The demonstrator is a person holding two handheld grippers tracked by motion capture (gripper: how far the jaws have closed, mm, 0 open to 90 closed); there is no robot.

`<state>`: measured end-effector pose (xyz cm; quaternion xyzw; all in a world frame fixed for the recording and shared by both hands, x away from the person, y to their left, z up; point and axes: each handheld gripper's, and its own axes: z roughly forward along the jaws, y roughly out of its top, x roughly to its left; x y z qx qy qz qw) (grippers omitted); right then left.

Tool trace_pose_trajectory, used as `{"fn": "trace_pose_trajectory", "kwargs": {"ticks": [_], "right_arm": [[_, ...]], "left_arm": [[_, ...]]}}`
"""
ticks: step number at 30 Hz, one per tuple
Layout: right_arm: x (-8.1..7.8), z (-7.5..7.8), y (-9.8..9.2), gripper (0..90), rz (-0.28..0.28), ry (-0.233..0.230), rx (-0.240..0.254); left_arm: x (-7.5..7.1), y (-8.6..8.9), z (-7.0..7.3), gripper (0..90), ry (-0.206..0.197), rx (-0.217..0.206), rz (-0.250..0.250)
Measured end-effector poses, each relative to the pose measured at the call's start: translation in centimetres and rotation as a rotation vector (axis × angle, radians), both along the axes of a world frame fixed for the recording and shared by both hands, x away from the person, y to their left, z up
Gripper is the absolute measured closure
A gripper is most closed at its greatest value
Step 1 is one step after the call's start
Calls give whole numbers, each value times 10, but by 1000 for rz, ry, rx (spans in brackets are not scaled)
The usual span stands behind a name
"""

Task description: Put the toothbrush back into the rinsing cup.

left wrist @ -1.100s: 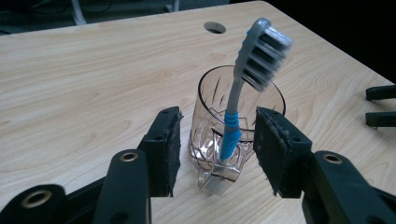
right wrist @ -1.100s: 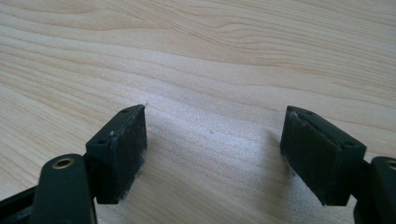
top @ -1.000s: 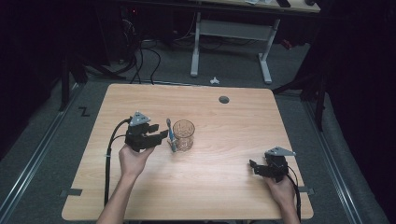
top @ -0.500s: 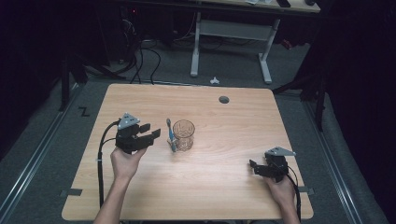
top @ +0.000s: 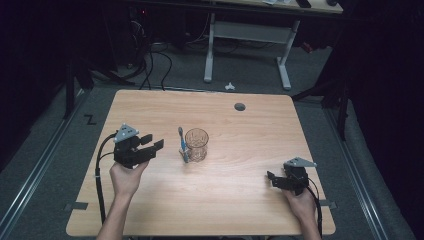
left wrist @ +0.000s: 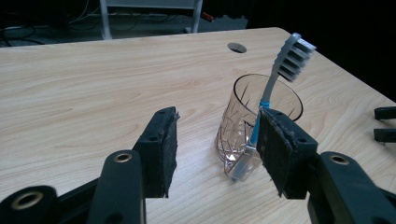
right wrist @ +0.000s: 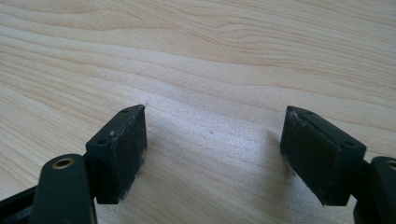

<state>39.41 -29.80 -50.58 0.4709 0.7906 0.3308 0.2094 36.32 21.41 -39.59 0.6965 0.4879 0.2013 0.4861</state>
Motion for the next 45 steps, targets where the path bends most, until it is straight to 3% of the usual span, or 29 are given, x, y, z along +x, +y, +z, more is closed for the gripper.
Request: {"fn": "trace_pose_trajectory", "kwargs": {"ticks": [20,34,45], "right_arm": [[0,0,0,229,0,0,1],[0,0,0,229,0,0,0],[0,0,0,229,0,0,0]], "left_arm": [[-16,17,-4,474,-5,-21,42],[-23,24,-17,465,28,-9,61],[-29,31,-27,461,43,-26,82]]}}
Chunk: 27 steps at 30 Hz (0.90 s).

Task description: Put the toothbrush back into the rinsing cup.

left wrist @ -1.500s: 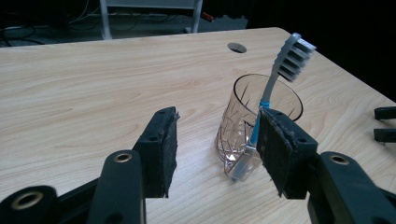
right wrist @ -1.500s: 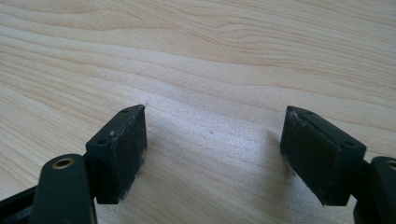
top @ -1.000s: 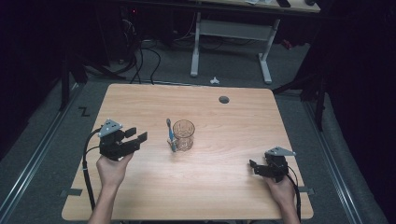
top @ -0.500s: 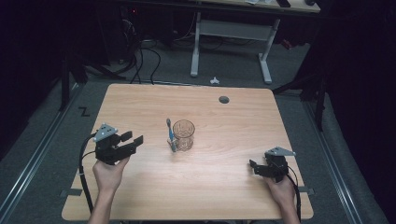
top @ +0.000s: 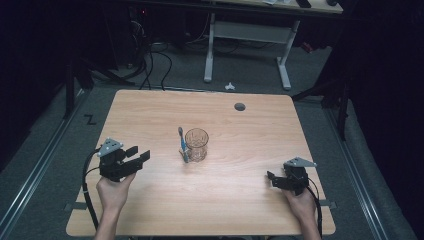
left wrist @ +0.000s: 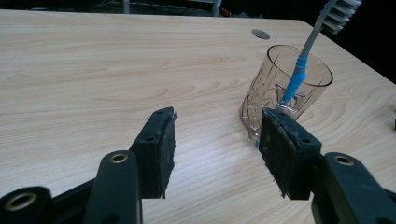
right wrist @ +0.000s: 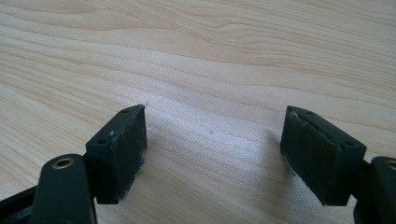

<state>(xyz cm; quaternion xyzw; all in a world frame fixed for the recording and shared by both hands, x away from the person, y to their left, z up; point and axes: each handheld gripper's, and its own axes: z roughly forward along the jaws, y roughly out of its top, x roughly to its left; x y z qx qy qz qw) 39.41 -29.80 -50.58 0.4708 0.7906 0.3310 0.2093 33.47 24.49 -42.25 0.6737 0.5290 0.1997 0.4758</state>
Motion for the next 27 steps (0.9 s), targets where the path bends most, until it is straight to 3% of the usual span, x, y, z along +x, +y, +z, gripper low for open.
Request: {"fn": "trace_pose_trajectory", "kwargs": {"ticks": [27], "right_arm": [[0,0,0,229,0,0,0]], "left_arm": [[-2,5,-18,449,44,3,40]]}}
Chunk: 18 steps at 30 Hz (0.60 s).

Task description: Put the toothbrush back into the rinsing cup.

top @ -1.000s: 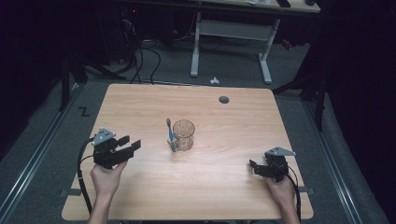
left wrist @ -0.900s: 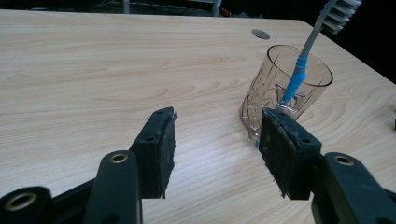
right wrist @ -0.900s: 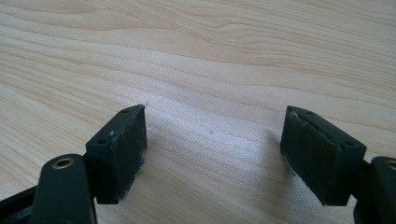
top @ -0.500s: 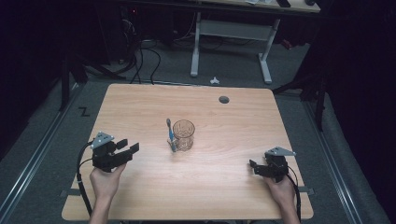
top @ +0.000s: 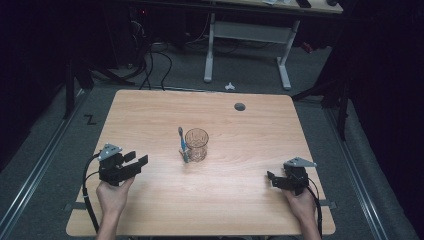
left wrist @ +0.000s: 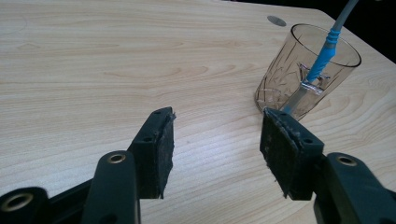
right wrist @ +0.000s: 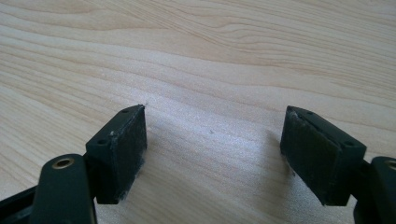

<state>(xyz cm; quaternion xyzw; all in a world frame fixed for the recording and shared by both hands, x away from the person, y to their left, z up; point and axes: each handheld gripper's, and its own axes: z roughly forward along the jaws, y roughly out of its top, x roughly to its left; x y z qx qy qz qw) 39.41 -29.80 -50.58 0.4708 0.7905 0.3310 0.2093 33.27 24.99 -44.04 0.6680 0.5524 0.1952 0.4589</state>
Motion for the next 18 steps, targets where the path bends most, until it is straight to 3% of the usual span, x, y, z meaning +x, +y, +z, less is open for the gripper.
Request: {"fn": "trace_pose_trajectory", "kwargs": {"ticks": [18], "right_arm": [[0,0,0,229,0,0,0]], "left_arm": [[4,0,-14,434,32,3,15]]}}
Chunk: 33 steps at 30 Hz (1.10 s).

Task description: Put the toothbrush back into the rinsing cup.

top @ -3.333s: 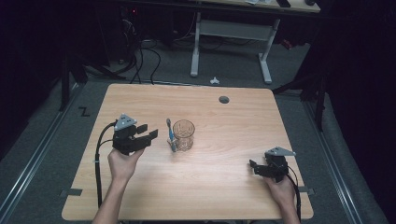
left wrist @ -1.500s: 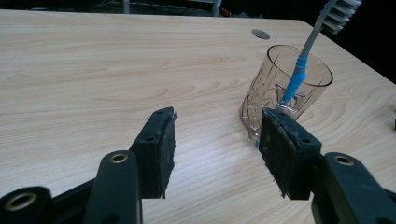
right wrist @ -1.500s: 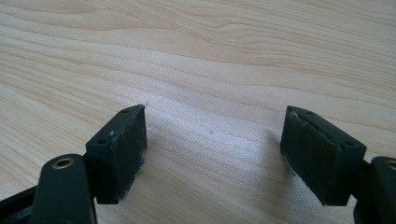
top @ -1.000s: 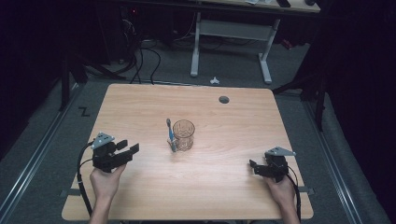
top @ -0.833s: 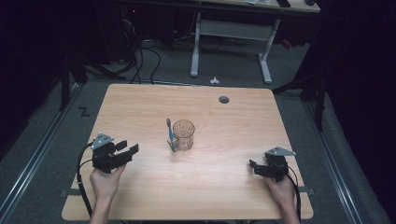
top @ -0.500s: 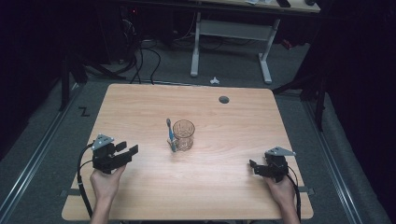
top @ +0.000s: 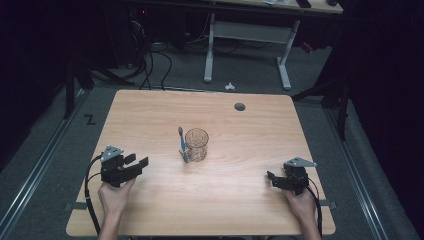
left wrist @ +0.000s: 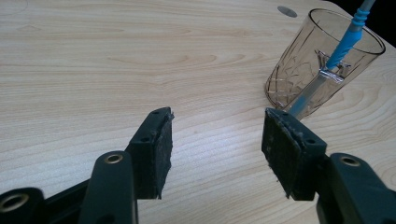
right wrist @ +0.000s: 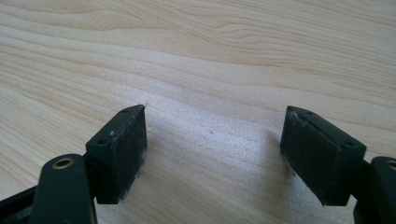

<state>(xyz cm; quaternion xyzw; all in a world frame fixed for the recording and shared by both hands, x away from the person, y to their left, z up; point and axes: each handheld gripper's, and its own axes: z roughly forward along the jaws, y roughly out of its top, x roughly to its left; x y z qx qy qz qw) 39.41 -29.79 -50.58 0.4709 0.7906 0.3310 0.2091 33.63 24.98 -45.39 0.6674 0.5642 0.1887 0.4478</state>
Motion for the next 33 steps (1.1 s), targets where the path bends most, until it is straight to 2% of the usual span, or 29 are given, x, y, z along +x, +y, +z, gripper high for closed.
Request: {"fn": "trace_pose_trajectory", "kwargs": {"ticks": [17,21,33], "right_arm": [[0,0,0,229,0,0,-1],[0,0,0,229,-1,0,0],[0,0,0,229,0,0,0]], "left_arm": [[2,1,-14,429,24,3,13],[2,-1,-17,428,35,15,13],[0,-2,-26,426,41,21,20]]}}
